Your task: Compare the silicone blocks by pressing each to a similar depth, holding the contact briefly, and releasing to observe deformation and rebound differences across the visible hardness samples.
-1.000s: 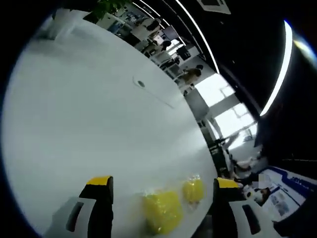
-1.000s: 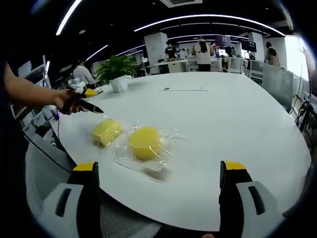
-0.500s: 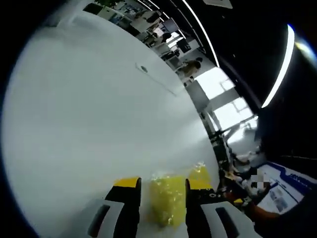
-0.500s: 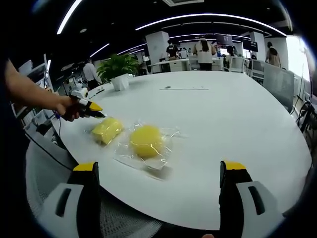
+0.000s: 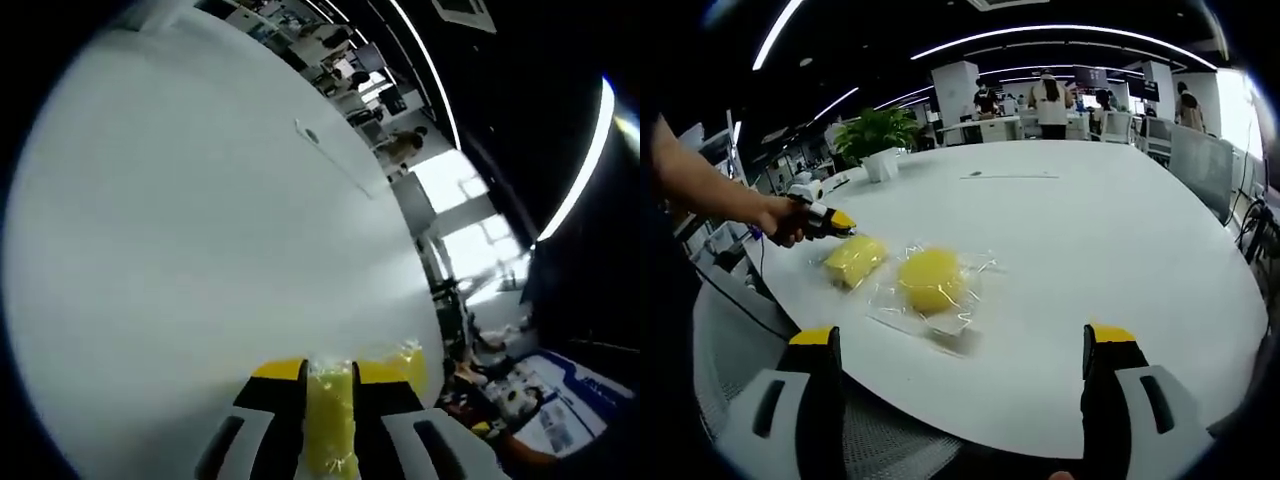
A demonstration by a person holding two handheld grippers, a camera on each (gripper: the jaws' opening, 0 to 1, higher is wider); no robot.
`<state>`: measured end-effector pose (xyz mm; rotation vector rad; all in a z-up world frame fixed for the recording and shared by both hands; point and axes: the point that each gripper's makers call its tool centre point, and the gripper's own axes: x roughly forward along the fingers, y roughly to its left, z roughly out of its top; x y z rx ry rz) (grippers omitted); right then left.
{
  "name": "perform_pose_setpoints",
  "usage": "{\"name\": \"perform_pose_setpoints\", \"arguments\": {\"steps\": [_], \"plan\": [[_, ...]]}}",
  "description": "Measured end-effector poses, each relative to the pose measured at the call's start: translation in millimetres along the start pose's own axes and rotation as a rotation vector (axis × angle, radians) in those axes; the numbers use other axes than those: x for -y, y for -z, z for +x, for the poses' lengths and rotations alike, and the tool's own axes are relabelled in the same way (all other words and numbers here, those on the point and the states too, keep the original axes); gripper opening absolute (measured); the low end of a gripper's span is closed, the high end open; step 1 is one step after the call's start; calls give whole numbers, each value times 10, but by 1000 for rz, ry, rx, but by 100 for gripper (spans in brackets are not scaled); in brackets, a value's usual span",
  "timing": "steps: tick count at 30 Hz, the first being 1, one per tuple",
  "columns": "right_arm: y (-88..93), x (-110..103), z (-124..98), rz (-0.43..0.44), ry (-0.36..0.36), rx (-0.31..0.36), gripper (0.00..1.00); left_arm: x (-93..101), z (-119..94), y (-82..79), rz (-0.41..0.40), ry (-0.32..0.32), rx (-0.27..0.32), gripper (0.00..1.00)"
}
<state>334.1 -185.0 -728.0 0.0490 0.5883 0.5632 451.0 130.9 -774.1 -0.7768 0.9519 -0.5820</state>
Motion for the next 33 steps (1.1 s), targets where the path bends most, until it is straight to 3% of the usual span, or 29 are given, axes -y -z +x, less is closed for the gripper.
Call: {"name": "perform_pose_setpoints", "arguments": {"steps": [7, 9, 10, 17, 21, 30, 31, 33], "plan": [[2, 32, 0, 1, 1, -2, 95, -42, -7, 61, 8, -1, -2, 4], [-4, 42, -5, 5, 4, 1, 95, -34, -13, 81, 44, -2, 0, 0], [-4, 53, -8, 7, 6, 3, 95, -57, -15, 77, 93, -14, 6, 0], [-8, 48, -13, 8, 5, 5, 94, -6, -23, 104, 97, -19, 10, 0], [-1, 31, -12, 4, 0, 4, 94, -48, -44, 102, 58, -60, -2, 0], [-64, 24, -16, -4, -3, 20, 93, 142, -87, -36, 6, -42, 47, 0], [-71, 25, -16, -3, -2, 23, 93, 179, -111, -36, 12, -42, 49, 0], [-92, 21, -17, -1, -1, 30, 93, 226, -117, -79, 100, -22, 75, 0]]}}
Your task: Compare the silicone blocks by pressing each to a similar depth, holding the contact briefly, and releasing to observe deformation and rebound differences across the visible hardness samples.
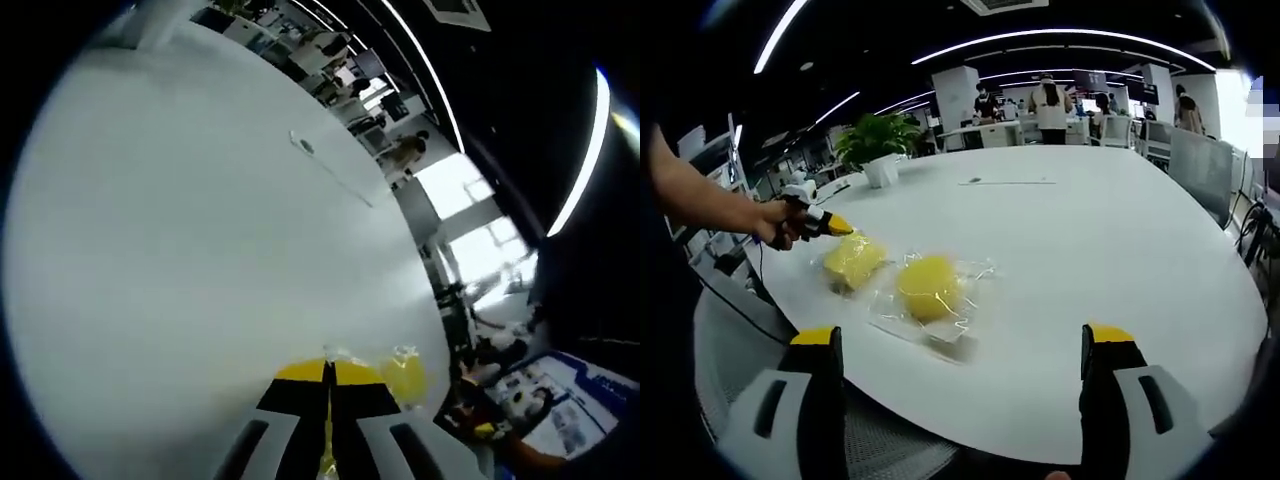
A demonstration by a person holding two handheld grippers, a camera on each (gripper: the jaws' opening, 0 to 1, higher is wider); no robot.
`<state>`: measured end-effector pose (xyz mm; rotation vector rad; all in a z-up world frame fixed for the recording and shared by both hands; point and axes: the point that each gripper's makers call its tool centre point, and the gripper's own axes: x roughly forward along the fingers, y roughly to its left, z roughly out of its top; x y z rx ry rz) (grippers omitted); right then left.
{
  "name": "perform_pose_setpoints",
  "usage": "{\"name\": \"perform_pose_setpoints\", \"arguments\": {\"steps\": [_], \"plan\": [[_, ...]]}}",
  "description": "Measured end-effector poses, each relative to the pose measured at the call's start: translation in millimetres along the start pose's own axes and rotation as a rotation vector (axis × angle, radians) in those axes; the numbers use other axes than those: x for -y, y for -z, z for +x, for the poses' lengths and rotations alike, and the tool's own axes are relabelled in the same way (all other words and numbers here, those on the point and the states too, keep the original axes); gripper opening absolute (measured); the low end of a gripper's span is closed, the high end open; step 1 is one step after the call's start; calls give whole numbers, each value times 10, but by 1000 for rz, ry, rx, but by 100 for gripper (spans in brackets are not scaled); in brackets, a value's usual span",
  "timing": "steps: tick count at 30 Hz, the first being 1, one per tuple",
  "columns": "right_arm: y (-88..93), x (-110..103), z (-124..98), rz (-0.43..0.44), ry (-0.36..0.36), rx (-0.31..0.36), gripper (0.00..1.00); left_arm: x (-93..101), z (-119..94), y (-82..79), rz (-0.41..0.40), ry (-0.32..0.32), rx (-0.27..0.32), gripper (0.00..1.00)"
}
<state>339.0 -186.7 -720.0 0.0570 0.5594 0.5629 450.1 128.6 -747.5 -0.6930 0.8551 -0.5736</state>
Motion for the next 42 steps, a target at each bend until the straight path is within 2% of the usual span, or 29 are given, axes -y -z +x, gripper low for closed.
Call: {"name": "perform_pose_setpoints", "arguments": {"steps": [4, 8, 9, 12, 18, 23, 26, 30, 36, 42], "plan": [[2, -17, 11, 0, -3, 5, 93, 78, -3, 6, -12, 2, -7, 0], [-4, -32, 11, 3, -5, 9, 93, 216, -21, -9, 42, 39, -2, 0], [-4, -32, 10, 2, -5, 9, 93, 321, -45, -6, 55, 90, -5, 0], [-12, -31, -4, 2, -5, 13, 93, 389, -68, -45, 120, 100, 9, 0], [-6, -22, -17, 0, -5, 13, 93, 513, -111, -90, 170, 109, 23, 0], [-23, -35, -8, -2, -9, 17, 93, 653, -140, -196, 226, 125, 57, 0], [-40, -55, 0, -5, -14, 19, 93, 813, -174, -233, 307, 158, 71, 0], [-66, -54, 5, -8, -15, 25, 93, 926, -225, -265, 365, 160, 85, 0], [-92, -62, -2, -14, -18, 26, 93, 1077, -317, -378, 406, 179, 115, 0], [-139, -99, 14, -16, -27, 33, 93, 1368, -404, -504, 460, 217, 128, 0]]}}
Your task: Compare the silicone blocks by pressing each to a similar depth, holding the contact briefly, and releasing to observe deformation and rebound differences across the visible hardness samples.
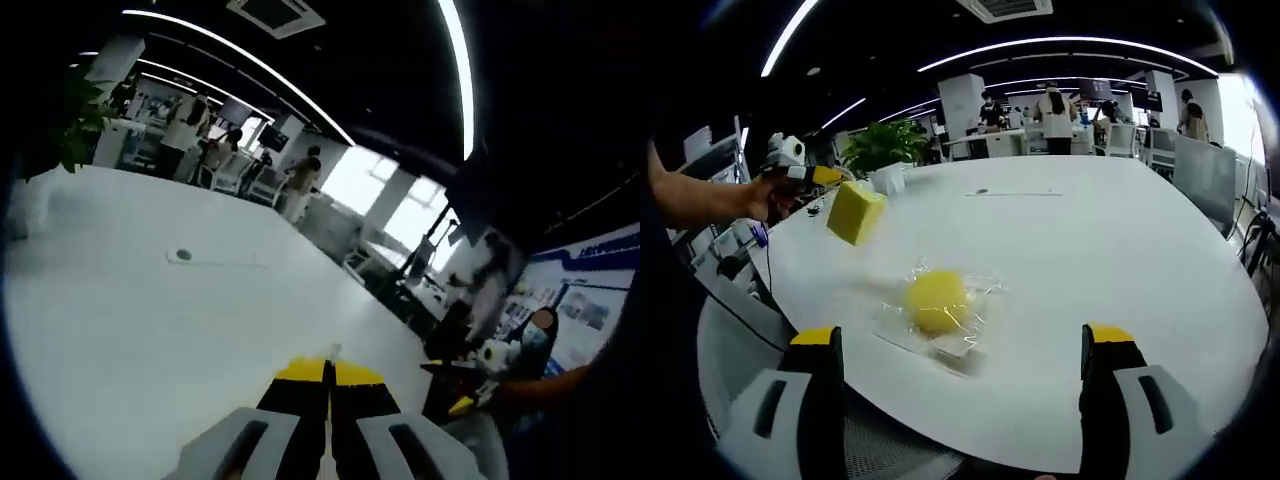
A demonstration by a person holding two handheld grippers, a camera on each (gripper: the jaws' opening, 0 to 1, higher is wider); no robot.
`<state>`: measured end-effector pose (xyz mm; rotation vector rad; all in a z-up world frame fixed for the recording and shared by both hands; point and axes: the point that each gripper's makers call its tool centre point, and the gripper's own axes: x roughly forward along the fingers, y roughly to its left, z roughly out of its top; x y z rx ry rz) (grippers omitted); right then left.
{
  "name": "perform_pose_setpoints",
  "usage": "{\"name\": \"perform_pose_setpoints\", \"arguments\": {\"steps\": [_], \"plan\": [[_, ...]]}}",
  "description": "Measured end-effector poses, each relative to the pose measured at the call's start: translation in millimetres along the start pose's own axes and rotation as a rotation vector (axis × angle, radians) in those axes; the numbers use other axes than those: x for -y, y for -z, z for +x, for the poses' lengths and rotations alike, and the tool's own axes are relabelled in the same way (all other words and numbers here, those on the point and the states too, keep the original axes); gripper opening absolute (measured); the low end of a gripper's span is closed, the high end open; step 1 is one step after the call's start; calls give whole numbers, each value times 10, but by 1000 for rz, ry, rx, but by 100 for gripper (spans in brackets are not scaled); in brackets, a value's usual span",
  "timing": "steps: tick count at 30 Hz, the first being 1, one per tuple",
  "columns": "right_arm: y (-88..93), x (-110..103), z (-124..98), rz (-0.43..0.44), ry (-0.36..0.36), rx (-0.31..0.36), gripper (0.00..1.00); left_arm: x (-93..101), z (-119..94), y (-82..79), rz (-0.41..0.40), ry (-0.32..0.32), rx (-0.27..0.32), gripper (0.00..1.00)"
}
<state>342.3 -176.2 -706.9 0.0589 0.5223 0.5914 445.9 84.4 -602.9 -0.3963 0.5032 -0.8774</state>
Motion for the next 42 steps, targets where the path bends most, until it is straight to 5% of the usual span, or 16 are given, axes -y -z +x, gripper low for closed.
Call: {"name": "perform_pose_setpoints", "arguments": {"steps": [12, 23, 42], "plan": [[-300, -82, 47, -25, -28, 44, 94, 373, -110, -484, 116, 53, 45, 0], [-547, -91, 54, -59, -56, 73, 95, 619, -244, -738, 143, 91, 70, 0], [-683, -143, 52, -90, -91, 91, 94, 884, -249, -704, 163, 142, 71, 0]]}}
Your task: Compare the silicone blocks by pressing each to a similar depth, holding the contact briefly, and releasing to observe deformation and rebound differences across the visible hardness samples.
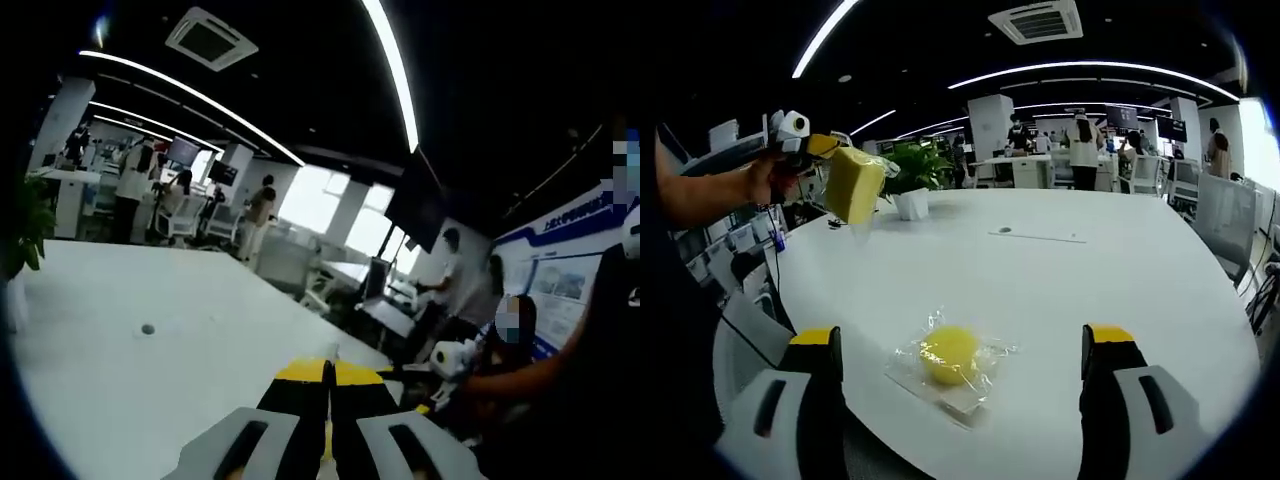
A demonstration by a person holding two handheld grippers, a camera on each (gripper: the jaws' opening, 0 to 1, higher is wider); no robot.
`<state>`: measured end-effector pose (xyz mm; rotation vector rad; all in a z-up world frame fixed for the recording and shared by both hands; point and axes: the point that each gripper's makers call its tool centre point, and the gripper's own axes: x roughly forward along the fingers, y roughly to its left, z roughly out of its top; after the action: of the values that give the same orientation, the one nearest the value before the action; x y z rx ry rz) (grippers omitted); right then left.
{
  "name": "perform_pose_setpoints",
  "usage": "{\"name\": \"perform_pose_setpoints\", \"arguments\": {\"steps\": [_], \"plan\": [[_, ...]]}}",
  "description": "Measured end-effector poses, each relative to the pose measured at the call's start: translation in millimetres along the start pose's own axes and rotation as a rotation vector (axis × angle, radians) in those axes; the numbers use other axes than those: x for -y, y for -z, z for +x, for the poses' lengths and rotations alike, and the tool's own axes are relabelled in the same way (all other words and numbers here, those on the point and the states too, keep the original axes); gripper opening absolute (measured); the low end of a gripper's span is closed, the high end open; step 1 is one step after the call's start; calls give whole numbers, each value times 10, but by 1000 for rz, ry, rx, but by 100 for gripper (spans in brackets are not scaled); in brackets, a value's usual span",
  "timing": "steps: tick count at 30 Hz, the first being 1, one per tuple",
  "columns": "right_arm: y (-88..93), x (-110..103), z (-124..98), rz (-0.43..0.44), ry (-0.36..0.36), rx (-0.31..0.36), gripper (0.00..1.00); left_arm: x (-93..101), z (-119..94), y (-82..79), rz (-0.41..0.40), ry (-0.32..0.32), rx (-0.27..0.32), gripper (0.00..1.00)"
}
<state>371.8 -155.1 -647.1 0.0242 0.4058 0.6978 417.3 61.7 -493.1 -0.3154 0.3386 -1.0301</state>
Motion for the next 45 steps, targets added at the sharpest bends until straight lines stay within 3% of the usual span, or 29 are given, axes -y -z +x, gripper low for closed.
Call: {"name": "perform_pose_setpoints", "arguments": {"steps": [13, 35, 37, 40, 45], "plan": [[-97, -224, 127, -21, -71, 21, 89, 128, -27, 122, 26, 49, 5, 0], [-598, -724, 487, -48, -255, 93, 89, 478, 48, 72, 3, 183, 34, 0], [-644, -803, 501, -37, -291, 97, 89, 527, 56, 60, 7, 196, 34, 0], [-720, -1042, 478, -9, -403, 94, 87, 567, 60, 65, 15, 202, 21, 0], [-884, -1193, 474, -6, -461, 113, 86, 606, 33, 40, 7, 219, 26, 0]]}}
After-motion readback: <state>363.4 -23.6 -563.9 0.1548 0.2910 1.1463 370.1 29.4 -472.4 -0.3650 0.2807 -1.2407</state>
